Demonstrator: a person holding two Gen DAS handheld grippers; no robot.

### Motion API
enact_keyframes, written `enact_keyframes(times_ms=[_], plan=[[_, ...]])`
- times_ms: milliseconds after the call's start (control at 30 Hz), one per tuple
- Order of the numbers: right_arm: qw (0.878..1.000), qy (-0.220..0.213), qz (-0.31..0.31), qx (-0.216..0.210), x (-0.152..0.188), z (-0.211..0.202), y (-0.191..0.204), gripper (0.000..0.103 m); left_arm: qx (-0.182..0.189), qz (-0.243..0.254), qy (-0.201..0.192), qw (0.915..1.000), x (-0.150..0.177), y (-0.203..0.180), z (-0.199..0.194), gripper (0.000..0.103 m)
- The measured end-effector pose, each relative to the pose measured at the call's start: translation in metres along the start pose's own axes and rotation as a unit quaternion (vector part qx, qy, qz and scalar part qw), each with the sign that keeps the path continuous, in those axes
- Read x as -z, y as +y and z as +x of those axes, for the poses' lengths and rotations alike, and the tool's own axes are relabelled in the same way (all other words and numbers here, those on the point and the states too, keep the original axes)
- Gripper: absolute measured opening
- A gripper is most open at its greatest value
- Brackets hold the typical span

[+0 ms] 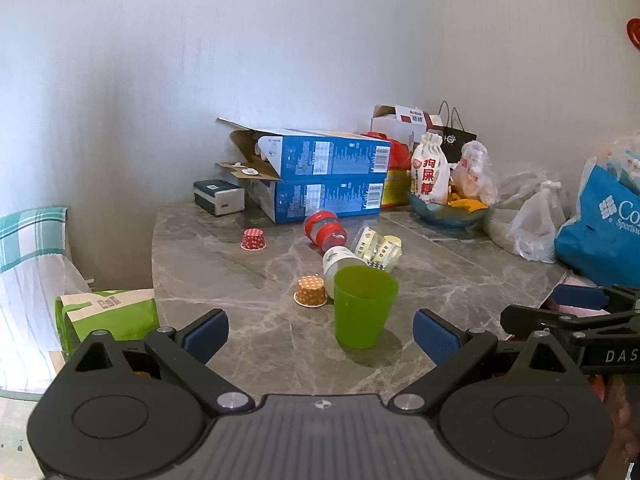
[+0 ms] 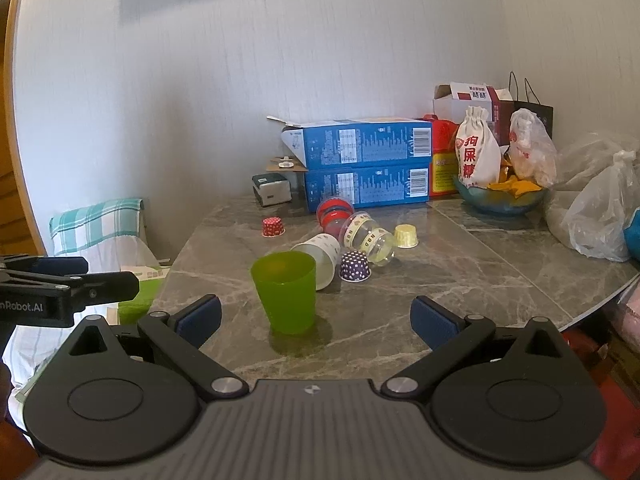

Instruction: Flip cup upright

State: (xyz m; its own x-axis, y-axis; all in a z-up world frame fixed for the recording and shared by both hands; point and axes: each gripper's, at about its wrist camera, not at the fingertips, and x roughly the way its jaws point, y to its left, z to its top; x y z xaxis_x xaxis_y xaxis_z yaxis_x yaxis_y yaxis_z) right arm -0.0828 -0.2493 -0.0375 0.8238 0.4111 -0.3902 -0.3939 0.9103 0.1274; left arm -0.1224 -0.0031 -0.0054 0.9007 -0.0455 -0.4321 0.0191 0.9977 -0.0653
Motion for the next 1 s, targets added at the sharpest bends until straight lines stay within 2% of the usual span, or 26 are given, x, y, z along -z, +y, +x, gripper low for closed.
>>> enact_keyframes(times_ms=[467, 1000], plan=[[1.0, 0.004, -0.001, -0.004, 0.004, -0.003, -0.003, 0.102, 0.01, 0.001, 0.0, 1.0, 0.0, -0.005, 0.001, 0.1], [1.0, -0.015, -0.015, -0.009, -0.002, 0.004, -0.002, 0.102, 0.002, 0.001, -0.01, 0.9999, -0.004, -0.004, 0.009, 0.1]])
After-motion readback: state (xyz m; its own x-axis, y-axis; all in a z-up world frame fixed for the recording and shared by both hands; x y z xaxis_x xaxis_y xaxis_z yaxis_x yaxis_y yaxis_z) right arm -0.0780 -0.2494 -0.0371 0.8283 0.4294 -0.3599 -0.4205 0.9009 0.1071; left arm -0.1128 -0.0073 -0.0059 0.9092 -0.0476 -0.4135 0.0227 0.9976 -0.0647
